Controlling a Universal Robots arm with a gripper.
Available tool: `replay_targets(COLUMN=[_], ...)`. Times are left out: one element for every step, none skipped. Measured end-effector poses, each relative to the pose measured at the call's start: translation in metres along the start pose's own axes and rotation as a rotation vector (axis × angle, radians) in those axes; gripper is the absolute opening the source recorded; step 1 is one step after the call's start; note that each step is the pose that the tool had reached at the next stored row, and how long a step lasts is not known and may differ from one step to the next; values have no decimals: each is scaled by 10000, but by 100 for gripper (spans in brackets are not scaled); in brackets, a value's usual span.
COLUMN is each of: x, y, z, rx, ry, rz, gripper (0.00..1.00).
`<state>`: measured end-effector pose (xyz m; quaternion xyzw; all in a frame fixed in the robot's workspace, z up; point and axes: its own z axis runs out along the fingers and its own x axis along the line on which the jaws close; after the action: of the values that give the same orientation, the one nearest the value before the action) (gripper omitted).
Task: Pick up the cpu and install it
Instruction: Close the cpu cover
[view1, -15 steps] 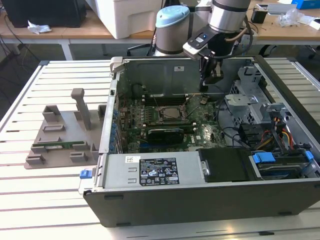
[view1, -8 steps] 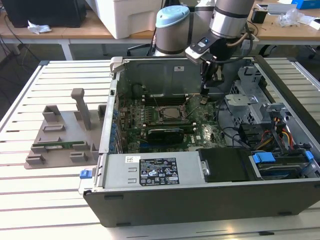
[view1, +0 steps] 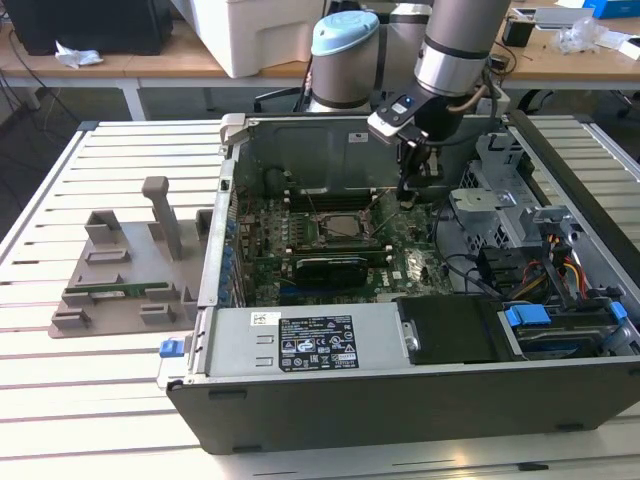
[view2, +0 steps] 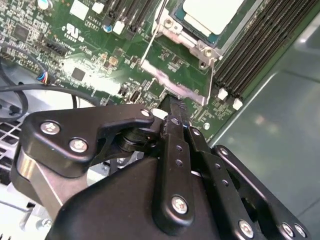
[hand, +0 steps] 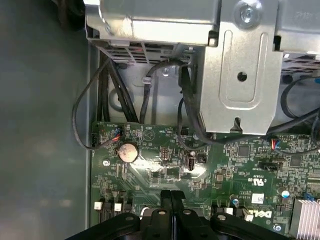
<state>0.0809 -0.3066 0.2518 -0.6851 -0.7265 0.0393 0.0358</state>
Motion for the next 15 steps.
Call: replay_targets(x=[1, 2, 4, 5, 6, 7, 8, 9, 11, 12, 12, 13, 13, 14, 14], y=[-21, -44, -74, -95, -111, -124, -135, -159, -185, -199, -209, -220, -226, -234, -245], z=[5, 10, 16, 20, 23, 25, 26, 30, 34, 36, 38, 40, 41, 43, 45], rx=[0, 0, 0, -1, 0, -1, -1, 0, 0, 0, -1, -1, -1, -1, -1], ry=[0, 1, 2, 1, 2, 1, 2, 2, 2, 2, 2, 2, 2, 2, 1], rz=[-2, -3, -3, -4, -5, -6, -5, -4, -5, -5, -6, -5, -5, -5, -5], gripper=[11, 11, 11, 11, 11, 11, 11, 11, 11, 11, 11, 11, 11, 11, 11])
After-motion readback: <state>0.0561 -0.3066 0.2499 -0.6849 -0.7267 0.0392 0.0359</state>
